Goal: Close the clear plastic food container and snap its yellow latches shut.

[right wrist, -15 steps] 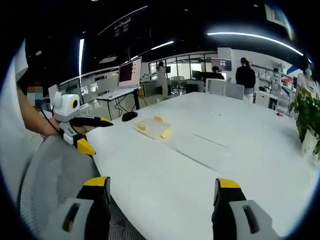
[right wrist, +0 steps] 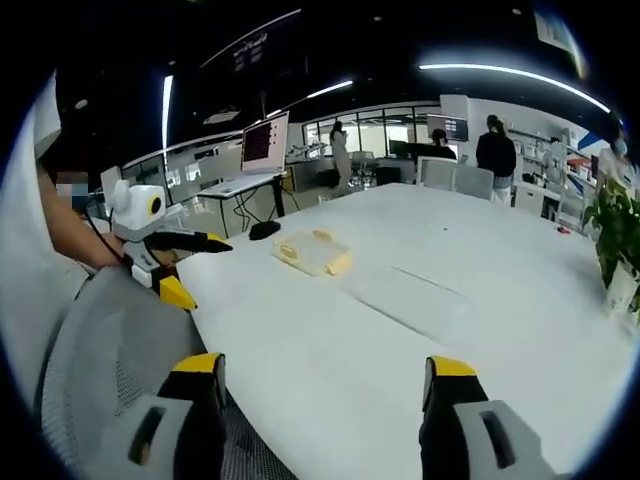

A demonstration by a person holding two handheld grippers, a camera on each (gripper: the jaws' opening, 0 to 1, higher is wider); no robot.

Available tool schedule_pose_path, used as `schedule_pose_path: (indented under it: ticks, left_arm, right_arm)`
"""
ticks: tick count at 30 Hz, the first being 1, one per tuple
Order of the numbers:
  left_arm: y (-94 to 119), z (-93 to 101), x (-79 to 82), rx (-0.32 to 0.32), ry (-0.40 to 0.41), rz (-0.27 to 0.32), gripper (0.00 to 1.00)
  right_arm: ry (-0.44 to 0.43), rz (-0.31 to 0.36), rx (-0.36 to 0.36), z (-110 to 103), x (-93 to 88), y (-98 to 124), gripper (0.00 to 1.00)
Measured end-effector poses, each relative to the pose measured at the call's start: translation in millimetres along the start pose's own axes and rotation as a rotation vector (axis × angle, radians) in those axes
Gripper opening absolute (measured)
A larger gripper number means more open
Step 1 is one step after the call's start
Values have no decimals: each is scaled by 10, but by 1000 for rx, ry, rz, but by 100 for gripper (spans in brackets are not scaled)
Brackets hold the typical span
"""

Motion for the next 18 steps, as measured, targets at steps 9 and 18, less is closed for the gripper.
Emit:
schedule_pose_path:
  ticks: [9, 18]
  left_arm:
    - [10, 14, 0, -6, -6, 14, 93]
    - [10, 28, -11, -7, -10, -4, 92]
  right_arm:
    - [39, -35, 57, -98, -30, -32, 79]
    - [52, -54, 23, -79, -52, -27, 79]
Point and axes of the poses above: the point that each gripper's makers call its tool centre point, and the gripper's own axes: y roughly backward along the fingers, z roughly to its right, x roughly out of its top, the point moved 10 cm from there along y, roughly backward along the fingers, and after that the axes turned 5 degrees about z, right-handed, at the moved point
